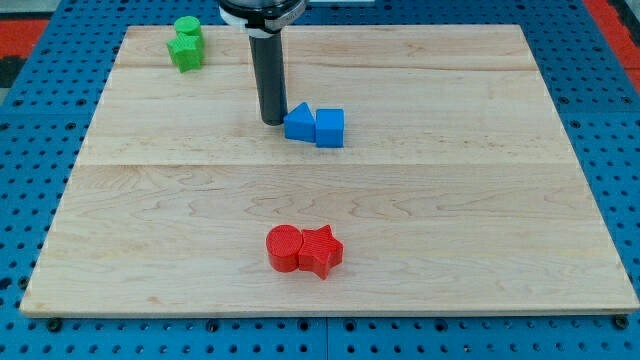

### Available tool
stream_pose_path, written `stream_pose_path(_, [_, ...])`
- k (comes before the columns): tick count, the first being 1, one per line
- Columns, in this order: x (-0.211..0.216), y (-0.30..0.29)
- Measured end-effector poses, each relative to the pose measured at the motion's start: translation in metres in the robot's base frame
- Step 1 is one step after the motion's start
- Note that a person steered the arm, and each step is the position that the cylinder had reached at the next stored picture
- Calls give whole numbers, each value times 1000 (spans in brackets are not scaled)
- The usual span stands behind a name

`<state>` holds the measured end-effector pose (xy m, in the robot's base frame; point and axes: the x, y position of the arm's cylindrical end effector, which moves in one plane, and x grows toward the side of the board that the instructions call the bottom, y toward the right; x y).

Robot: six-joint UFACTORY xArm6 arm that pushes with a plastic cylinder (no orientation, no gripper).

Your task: Push the blue cube down a bit

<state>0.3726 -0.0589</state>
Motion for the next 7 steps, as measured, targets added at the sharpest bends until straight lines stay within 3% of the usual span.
stream_pose_path(4, [7,-4])
stream_pose_path(6, [-49,-5])
stream_pose_path(7, [-47,17])
